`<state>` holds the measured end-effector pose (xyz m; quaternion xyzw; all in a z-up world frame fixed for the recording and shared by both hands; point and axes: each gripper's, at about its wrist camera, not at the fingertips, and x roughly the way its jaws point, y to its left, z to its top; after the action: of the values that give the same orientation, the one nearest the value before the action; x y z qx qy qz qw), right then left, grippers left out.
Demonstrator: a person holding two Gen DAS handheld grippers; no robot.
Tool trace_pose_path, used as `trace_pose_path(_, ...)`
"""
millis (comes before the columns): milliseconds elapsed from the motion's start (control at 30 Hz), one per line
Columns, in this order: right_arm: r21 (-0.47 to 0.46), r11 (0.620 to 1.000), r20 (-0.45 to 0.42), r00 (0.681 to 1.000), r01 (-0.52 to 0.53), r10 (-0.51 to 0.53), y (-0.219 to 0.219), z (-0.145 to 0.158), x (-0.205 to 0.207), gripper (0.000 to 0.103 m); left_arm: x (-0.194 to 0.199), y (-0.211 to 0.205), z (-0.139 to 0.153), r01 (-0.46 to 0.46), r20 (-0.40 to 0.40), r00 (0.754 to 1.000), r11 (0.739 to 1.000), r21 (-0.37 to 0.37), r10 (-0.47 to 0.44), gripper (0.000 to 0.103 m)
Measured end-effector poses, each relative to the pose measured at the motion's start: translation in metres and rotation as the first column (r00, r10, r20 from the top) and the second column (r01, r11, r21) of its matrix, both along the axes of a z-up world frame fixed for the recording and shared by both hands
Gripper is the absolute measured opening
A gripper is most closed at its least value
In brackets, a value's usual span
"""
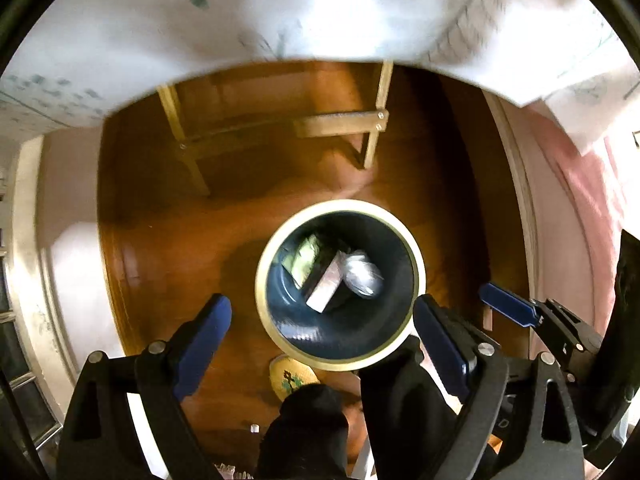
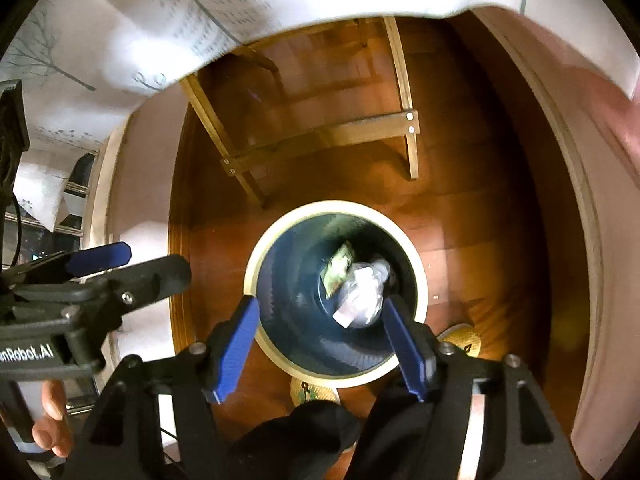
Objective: Collect trash
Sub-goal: 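Raise both empty tools back up toward the table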
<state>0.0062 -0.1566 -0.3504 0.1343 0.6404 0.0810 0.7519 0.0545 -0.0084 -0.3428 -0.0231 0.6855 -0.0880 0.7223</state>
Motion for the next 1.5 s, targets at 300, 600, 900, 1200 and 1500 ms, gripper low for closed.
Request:
trace_pose_path(300,-0.026,1.0,0.039,0.999,0.016,-0.015,0.003,0.068,-0.001,0.065,0.005,0.02,0.083,-0.044,0.109,0.993,0.999,0.005,0.043,0.091)
trace_pose_path(600,-0.085,0.995,0.087,0.995,0.045,-0.038,0.006,0.171,-0.01,0.065,-0.006,0.049,0.199,-0.052,0.212,0.975,0.998,-0.044,0.06,0.091)
trace_pose_path(900,-0.163,0.986,0.219,0.976,0.03,0.007,0.022,0.266,-0.007,0.065,-0.021,0.084,0.292,-0.05,0.323,0.944,0.997,-0.059,0.067,0.091)
trace_pose_path(1200,-0.21,0.976,0.382,0.924,0.057,0.028,0.031,0.348,0.0,0.065,-0.014,0.113,0.344,-0.082,0.423,0.9,0.994,-0.074,0.105,0.091)
trace_pose_path(1500,-0.195,0.98,0.458,0.888,0.045,0.05,0.043,0.384,0.021,0.065,0.003,0.118,0.388,-0.083,0.503,0.858,0.995,-0.06,0.102,0.091)
